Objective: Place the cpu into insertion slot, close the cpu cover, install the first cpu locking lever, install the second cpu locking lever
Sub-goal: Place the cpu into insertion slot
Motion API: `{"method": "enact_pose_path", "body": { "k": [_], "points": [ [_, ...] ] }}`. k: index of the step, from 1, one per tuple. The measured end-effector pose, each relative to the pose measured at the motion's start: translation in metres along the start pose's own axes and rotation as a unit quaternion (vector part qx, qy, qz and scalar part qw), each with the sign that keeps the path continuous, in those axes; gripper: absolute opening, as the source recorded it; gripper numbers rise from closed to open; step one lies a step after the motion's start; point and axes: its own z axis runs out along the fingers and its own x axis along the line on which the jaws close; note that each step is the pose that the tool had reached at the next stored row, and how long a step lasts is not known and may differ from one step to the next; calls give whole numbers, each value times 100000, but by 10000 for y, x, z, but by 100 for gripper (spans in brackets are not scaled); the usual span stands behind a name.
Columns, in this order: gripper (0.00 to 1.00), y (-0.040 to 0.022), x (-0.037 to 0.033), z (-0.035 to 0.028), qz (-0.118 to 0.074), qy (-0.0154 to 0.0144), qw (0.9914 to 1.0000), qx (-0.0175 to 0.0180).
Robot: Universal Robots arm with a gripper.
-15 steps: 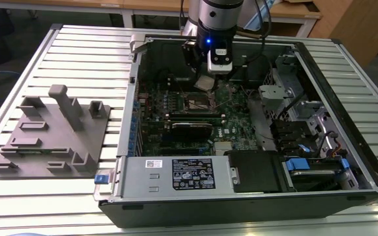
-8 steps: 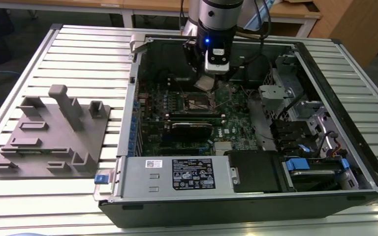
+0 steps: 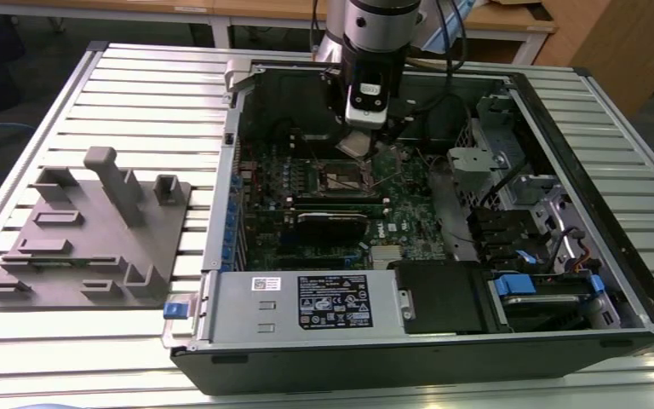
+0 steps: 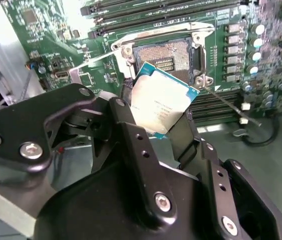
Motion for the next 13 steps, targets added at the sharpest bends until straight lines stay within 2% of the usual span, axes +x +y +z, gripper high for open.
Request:
{"method": "enact_pose_path", "body": {
  "k": [3, 6, 10, 13],
  "points": [
    [54, 0, 0, 2, 2669, -238, 99964, -48],
    [54, 0, 0, 4, 5355, -477, 99855, -94],
    [54, -1, 0, 8, 9007, -807, 99590, -156],
    [54, -1, 0, 12, 11736, -1052, 99303, -202]
  ]
}}
